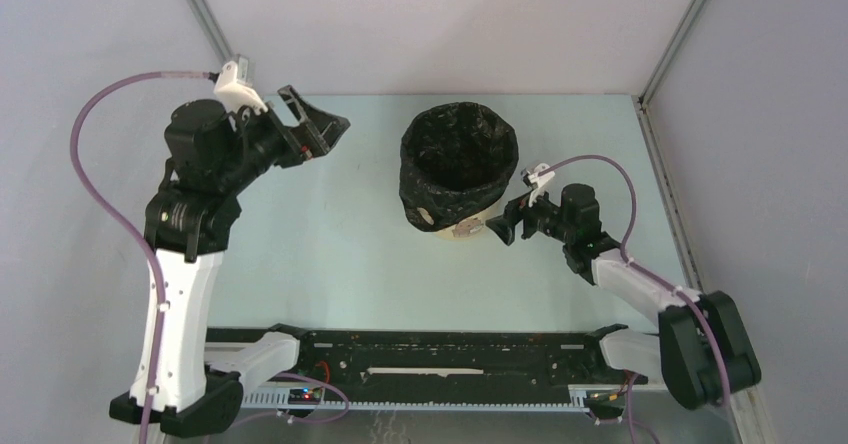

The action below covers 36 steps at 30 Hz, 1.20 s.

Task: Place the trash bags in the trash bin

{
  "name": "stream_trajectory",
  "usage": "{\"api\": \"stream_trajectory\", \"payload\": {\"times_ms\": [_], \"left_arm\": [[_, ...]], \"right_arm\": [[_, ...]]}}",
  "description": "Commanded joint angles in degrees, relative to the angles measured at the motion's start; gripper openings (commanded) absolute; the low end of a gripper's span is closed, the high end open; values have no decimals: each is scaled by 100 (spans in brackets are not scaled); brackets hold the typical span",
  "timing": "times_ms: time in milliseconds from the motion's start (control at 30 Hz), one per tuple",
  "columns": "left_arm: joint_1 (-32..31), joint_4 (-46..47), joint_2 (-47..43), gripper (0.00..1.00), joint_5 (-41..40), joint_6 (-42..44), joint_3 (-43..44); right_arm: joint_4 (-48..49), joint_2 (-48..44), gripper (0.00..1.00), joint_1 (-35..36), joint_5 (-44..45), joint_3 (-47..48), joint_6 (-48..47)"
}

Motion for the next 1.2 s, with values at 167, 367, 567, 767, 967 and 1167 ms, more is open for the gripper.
{"api": "stream_trajectory", "payload": {"times_ms": [167,367,567,767,967,1167], "left_arm": [[37,6,18,100,-436,707,319],[221,-199,-17,100,-664,664,490],[482,-1492,121,100,-782,914,1352],[482,-2267,245,100,-510,1268,1586],[483,-2104,86,100,-488,1520,1428],[474,-2132,-141,100,-529,1966,1554]], "right_arm": [[1768,1566,88,286,-701,864,-326],[2174,2668,86,558,-684,1882,33],[2581,3667,85,1045,15,2900,1024],[2379,4638,86,1775,1522,3902,1728],[1271,5651,92,2202,2446,5860,2581],[98,6740,93,2365,3172,8018,2911]]}}
